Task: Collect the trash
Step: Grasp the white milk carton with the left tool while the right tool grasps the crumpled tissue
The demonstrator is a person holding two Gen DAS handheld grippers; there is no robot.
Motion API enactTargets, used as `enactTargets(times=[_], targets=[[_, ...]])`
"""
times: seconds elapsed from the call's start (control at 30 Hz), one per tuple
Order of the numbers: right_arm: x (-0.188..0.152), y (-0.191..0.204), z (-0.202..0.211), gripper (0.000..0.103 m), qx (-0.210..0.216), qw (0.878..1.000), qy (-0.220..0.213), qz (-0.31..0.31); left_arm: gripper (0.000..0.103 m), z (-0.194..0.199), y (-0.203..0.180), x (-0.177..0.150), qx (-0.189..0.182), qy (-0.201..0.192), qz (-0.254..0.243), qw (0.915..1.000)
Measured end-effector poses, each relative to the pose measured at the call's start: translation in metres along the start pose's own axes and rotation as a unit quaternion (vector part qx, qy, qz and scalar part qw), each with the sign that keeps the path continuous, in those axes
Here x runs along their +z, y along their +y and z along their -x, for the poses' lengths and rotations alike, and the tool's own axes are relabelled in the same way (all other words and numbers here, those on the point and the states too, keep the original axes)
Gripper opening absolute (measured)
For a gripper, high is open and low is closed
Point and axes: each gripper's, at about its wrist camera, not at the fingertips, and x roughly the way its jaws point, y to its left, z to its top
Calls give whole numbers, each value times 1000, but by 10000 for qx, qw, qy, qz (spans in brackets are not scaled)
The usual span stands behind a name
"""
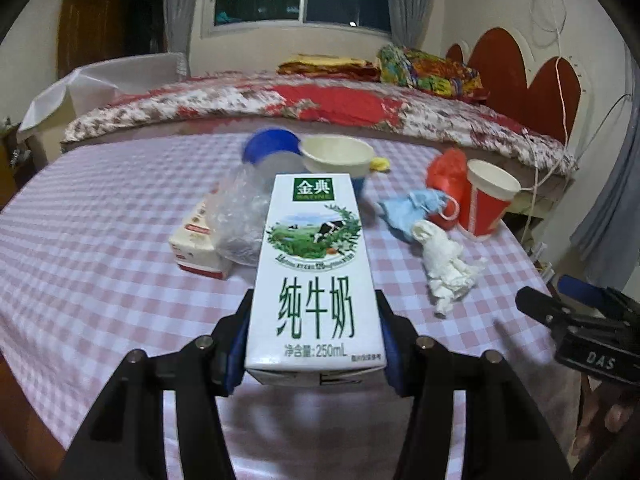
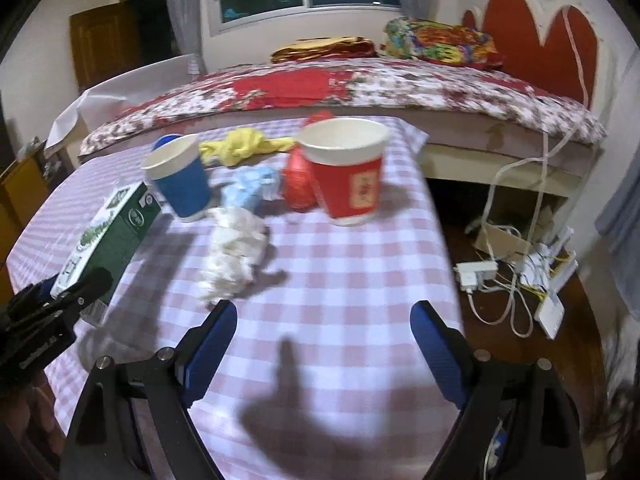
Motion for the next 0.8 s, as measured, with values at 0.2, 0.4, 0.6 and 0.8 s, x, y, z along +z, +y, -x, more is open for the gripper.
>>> enactTargets(times=[0.2,0.4,0.6,0.8], targets=[[8,25,-10,90,175,9996,13,206,55,15,36,2,342,-165,193,9991],[10,44,-22,90,293,9989,78,356,55,34,68,9,613,-505,255,9965],[13,59,-36,90,340,9981,183,476,55,20,108,1,977,-239,581,9932],[16,67,-52,86,250,9979,287,525,55,-8,121,-16,1130,133,761,9906]])
